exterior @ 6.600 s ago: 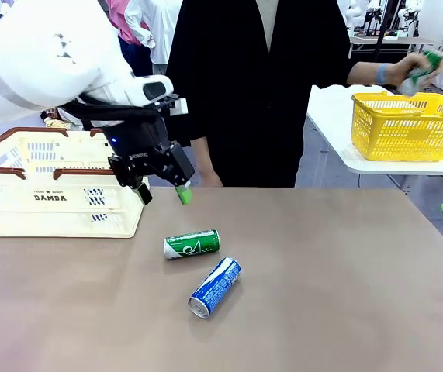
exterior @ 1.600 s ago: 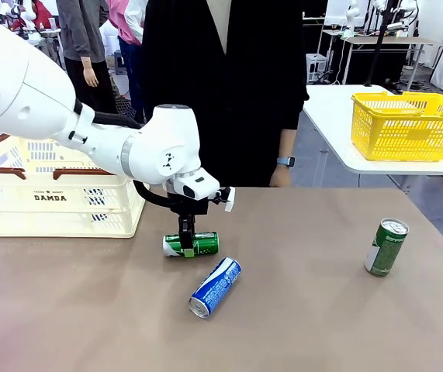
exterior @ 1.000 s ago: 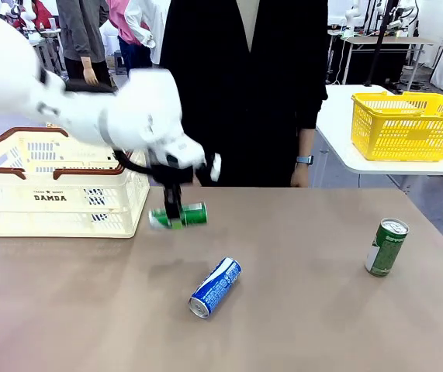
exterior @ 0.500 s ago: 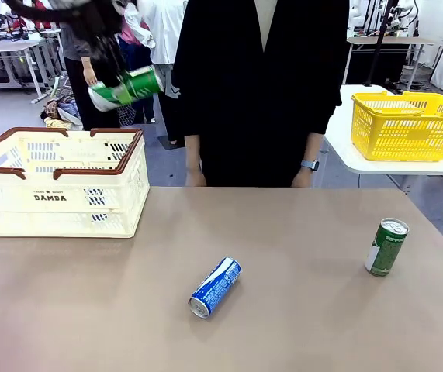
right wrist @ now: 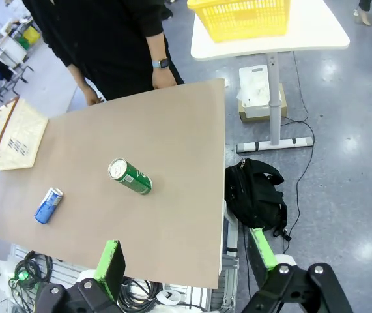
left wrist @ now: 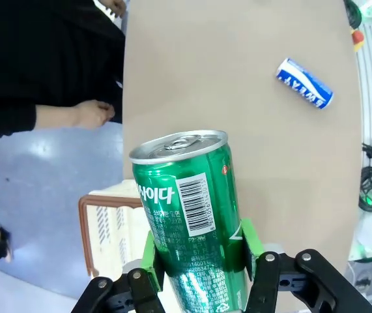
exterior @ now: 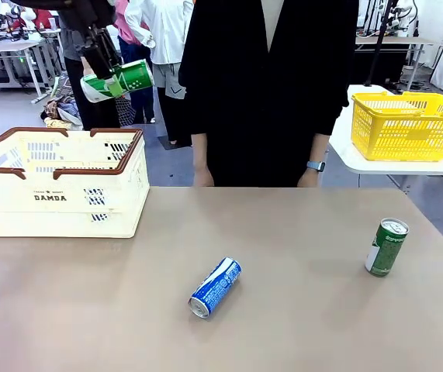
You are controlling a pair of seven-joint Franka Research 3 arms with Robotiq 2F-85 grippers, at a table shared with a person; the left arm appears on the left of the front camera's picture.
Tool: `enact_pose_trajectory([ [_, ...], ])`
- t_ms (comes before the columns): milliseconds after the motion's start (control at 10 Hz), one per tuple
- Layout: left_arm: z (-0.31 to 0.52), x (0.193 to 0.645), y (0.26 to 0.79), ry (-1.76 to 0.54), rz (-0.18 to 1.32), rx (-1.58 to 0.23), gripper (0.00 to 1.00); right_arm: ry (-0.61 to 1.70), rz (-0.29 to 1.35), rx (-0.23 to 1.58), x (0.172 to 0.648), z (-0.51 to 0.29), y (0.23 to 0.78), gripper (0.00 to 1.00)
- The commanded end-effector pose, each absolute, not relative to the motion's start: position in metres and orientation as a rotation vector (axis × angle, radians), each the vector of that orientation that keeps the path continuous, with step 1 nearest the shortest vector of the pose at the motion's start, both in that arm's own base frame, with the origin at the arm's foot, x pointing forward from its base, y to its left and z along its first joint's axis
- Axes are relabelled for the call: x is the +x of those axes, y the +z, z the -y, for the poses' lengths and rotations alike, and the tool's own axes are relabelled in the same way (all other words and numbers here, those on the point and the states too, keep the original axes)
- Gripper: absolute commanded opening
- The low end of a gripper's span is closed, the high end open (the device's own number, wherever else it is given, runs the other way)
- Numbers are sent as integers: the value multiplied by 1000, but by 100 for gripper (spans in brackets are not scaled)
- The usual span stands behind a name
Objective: Place the drinks into the Shopping basket.
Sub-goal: Pick up one drink and place it into the Shopping basket.
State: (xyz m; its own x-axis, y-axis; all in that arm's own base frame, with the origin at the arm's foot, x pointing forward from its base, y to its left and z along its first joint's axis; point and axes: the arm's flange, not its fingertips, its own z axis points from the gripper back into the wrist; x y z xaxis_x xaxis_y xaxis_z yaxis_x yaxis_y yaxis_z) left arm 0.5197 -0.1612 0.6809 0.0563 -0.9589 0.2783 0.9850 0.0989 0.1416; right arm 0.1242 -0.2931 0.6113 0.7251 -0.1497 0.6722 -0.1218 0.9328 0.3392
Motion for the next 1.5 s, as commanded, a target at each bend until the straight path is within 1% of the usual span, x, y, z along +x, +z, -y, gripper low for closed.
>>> enact_pose_trajectory([
  [0,153,523,679,-1467,327,-93,0,-39,757,365,116,296,614,100],
  [100,160,548,669,-1536,352,-75,0,-39,757,365,116,296,614,100],
  [200,135,571,665,-1563,342,-85,0,-39,757,365,116,296,614,100],
  [300,92,589,652,-1555,349,-87,0,-39,757,365,116,296,614,100],
  [400,54,599,636,-1514,336,-34,0,-39,757,365,116,296,614,100],
  [500,18,607,620,-1487,305,-30,0,-39,757,365,116,296,614,100],
  [700,-35,608,596,-1482,245,-56,0,-39,757,365,116,296,614,100],
  [800,-45,607,584,-1444,199,-44,0,-39,757,365,116,296,614,100],
  [1000,-60,598,545,-1464,239,-72,0,-39,757,365,116,296,614,100],
  [1100,-65,593,525,-1462,223,-47,0,-39,757,365,116,296,614,100],
  [1300,-71,582,486,-1459,159,-63,0,-39,757,365,116,296,614,100],
  [1400,-73,580,471,-1492,172,-82,0,-39,757,365,116,296,614,100],
])
